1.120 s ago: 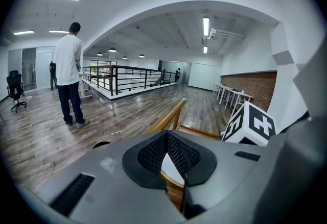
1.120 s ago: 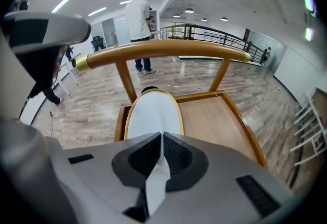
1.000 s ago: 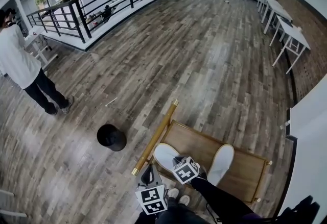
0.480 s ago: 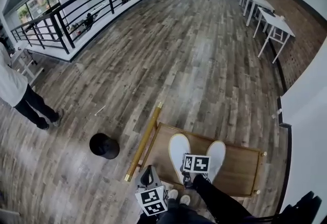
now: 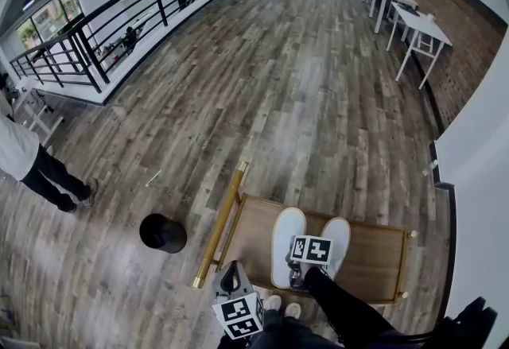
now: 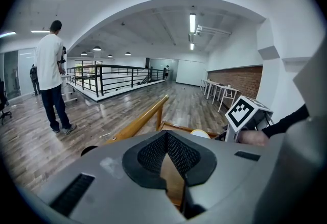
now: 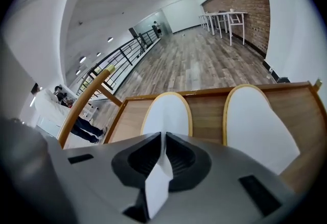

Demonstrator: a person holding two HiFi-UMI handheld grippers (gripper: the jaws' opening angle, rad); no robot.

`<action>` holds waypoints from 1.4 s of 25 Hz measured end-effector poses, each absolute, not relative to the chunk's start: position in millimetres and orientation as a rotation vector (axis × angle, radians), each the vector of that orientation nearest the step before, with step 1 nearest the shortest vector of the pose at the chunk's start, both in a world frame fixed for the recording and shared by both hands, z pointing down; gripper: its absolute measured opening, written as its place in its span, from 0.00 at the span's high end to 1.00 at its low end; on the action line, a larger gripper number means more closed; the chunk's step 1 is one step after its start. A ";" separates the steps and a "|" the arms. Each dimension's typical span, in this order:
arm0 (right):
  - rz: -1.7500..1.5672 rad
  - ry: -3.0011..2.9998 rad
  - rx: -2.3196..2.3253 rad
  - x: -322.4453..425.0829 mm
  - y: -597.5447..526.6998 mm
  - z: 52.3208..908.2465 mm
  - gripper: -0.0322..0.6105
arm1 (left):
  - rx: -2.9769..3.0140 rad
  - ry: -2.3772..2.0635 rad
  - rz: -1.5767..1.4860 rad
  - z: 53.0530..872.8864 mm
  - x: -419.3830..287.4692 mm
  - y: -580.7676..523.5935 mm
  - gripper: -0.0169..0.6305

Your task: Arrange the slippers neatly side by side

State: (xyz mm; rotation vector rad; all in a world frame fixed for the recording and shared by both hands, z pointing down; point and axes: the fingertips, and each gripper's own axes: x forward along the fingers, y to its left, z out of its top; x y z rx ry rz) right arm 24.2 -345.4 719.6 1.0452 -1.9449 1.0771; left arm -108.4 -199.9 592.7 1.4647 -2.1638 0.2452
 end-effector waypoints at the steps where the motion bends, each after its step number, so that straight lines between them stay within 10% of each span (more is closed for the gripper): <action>1: 1.063 -1.951 1.048 24.5 -347.1 719.5 0.93 | 1.463 -2.164 0.247 593.0 -108.5 -200.4 0.97; 35: 1.148 -2.028 1.348 194.2 -352.9 662.2 0.81 | 1.797 -1.850 0.354 617.0 -5.9 -297.6 0.97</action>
